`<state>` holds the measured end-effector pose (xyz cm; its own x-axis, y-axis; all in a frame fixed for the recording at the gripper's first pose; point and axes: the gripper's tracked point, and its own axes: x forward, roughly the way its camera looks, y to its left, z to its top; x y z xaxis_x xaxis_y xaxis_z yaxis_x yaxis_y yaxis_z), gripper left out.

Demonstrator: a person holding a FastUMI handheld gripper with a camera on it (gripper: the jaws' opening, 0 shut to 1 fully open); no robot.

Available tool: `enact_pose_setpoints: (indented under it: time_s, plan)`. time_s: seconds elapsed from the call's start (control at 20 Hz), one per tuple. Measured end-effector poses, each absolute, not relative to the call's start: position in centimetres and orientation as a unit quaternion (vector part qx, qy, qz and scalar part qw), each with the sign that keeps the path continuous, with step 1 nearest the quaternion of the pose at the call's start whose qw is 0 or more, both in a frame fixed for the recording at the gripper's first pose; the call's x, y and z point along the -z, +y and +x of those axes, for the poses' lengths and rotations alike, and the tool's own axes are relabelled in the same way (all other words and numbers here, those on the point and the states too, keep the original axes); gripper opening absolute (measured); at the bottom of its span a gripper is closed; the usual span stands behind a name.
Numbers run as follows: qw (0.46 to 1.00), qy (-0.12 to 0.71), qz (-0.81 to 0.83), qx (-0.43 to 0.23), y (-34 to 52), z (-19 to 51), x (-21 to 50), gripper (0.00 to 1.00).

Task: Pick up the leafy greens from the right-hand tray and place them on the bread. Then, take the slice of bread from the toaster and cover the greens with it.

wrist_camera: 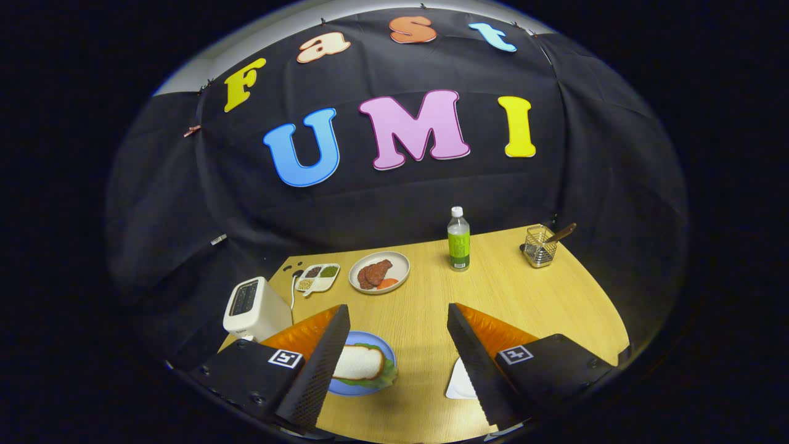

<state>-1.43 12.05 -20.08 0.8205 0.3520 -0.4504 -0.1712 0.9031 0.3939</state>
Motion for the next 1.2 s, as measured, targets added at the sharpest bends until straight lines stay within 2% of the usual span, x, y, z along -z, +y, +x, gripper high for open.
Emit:
enact_pose_setpoints:
  time_s: [0.4, 1.2]
  plan:
    - [0.965, 0.186, 0.12, -0.143, 10.5, -1.6, 12.7, 0.99]
    - [0.975, 0.149, 0.077, -0.143, 10.8, -2.9, 11.5, 0.99]
